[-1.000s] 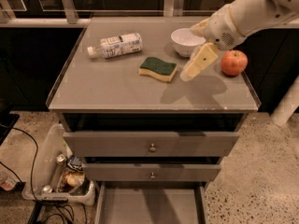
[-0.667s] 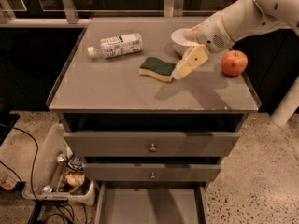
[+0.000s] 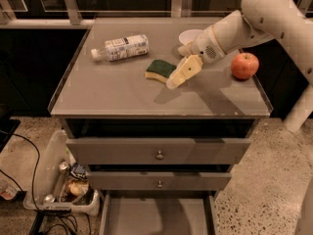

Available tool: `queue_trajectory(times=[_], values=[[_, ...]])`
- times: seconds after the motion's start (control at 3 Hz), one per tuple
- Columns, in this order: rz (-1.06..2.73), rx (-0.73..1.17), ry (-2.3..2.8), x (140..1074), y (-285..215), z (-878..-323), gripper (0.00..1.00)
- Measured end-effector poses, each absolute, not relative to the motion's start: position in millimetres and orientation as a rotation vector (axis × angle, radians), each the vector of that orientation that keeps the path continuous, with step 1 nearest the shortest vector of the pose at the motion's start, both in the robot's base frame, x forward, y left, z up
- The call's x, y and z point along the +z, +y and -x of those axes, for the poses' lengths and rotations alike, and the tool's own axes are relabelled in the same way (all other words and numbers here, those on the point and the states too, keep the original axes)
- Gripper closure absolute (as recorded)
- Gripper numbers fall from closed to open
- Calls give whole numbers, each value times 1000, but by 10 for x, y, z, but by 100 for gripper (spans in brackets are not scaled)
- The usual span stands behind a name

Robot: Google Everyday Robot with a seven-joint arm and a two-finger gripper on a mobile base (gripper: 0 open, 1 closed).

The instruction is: Place sponge into bottom drawer

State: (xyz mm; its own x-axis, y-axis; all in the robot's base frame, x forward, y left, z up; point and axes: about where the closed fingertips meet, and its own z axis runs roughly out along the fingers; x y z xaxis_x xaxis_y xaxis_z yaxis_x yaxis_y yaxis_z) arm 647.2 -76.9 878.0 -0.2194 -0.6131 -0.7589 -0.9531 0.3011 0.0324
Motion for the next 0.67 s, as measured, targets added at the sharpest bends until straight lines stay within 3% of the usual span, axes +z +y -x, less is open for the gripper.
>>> queue_trajectory(times=[0.67], values=[[1379,567,2037,8473,-699,-6669,0]])
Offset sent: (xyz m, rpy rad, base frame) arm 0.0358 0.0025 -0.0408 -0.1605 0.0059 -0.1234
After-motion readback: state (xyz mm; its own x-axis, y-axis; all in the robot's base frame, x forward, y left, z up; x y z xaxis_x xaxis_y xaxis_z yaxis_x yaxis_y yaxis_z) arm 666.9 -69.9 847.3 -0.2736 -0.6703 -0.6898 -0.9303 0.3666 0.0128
